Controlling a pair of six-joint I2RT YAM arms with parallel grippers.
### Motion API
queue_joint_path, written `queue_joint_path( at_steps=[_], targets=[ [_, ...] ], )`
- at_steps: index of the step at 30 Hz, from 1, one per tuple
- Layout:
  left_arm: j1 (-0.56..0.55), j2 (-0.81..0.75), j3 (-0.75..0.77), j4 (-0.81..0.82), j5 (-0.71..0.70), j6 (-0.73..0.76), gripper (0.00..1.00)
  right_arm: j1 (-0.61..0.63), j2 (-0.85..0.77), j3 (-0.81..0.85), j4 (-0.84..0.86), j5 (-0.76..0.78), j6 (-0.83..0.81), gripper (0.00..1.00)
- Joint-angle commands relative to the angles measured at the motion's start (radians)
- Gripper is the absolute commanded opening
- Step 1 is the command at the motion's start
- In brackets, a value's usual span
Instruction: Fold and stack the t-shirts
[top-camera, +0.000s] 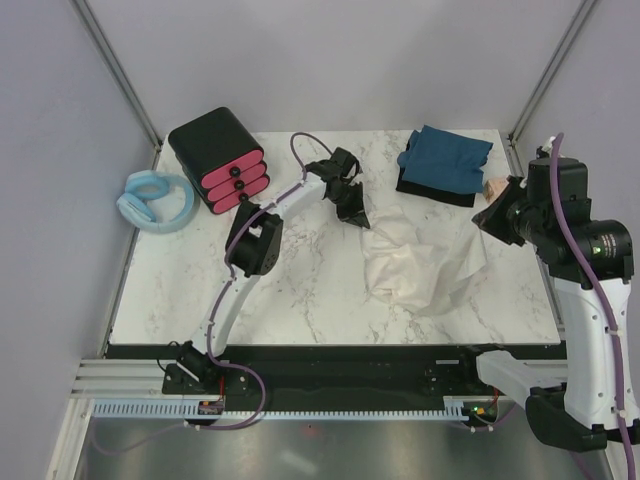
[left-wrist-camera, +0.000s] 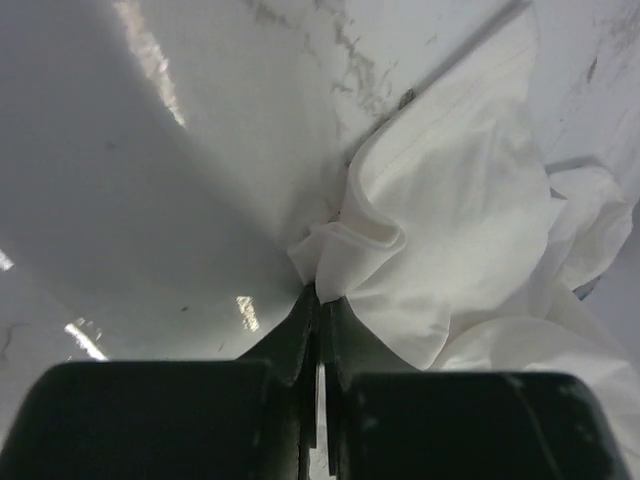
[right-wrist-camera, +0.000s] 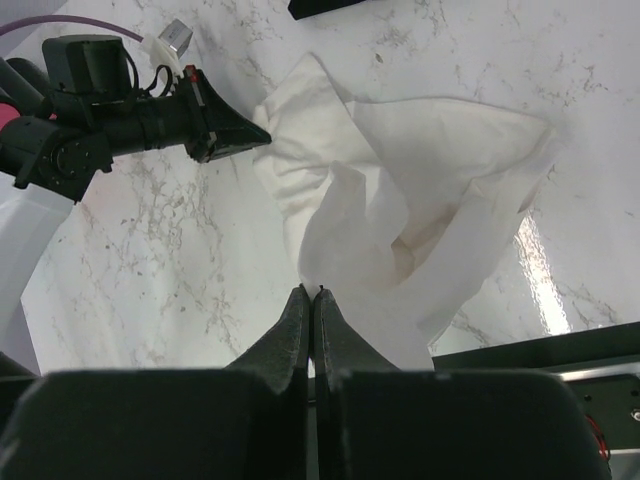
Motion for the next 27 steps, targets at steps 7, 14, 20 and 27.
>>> queue_joint_path(
  at_steps=[7,14,20,27],
  targets=[
    [0.102,-0.443,-0.392,-0.034,-0.238,0.034,0.02,-0.003,0.057,0.071,0.040,0.066,-0.037,0.00],
    [0.162,-0.637,-0.632,-0.184,-0.448,0.054,0.02,-0.003,0.114,0.067,0.115,0.046,-0.059,0.00],
    [0.226,-0.727,-0.772,-0.206,-0.428,0.088,0.02,-0.003,0.157,0.068,0.159,0.055,-0.079,0.00],
    [0.278,-0.795,-0.714,-0.284,-0.514,0.125,0.02,-0.003,0.194,0.107,0.196,0.042,-0.114,0.00]
  ],
)
